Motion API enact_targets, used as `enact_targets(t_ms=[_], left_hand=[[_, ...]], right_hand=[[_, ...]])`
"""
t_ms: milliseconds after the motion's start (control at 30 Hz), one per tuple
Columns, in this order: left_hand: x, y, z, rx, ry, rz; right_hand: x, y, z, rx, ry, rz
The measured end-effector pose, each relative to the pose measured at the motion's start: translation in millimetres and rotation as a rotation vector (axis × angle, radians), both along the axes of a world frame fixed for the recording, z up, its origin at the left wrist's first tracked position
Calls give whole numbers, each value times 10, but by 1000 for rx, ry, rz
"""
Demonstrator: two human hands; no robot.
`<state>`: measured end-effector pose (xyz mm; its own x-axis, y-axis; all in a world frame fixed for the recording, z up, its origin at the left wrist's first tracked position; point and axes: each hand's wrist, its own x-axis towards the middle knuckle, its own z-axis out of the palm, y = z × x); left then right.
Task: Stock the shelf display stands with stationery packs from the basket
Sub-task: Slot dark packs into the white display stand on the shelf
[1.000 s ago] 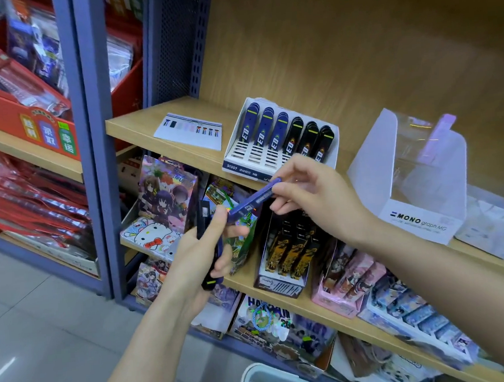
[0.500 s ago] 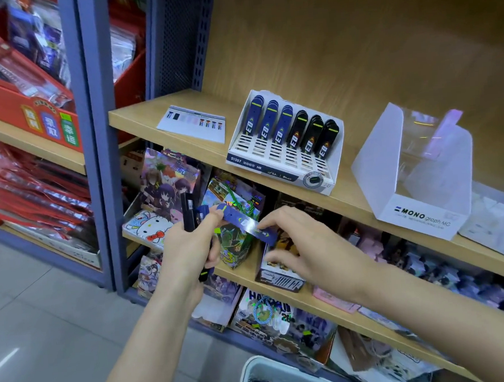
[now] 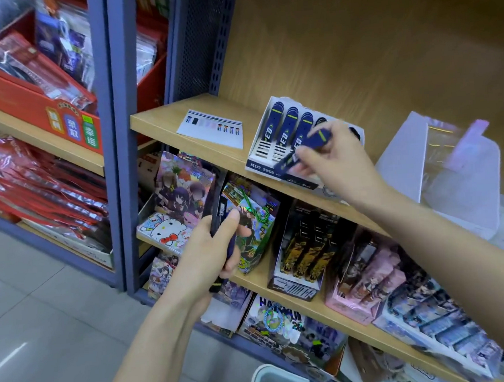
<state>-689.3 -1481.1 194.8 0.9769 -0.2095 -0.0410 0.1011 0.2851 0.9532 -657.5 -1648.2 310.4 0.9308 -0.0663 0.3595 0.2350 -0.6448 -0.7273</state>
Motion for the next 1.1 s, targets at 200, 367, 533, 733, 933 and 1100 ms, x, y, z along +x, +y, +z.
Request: enact_targets(t_ms=[200,367,533,733,933,1100], left_hand=[[9,11,-33,-32,155,32],[20,26,-71,-64,214,67],[30,46,-93,-85,222,67],[56,15,-94,-74,179,102],[72,9,-94,-49,169,120],[94,-1,-107,-17,195,95]], right_hand=[[460,77,171,8,-96,-112],[694,84,113,-126,-78,-135],[741,19,178,-308,-50,-90],[834,32,353,-473,-23,-17],[884,106,249,-538,16,17],[816,82,123,-422,-138,3]])
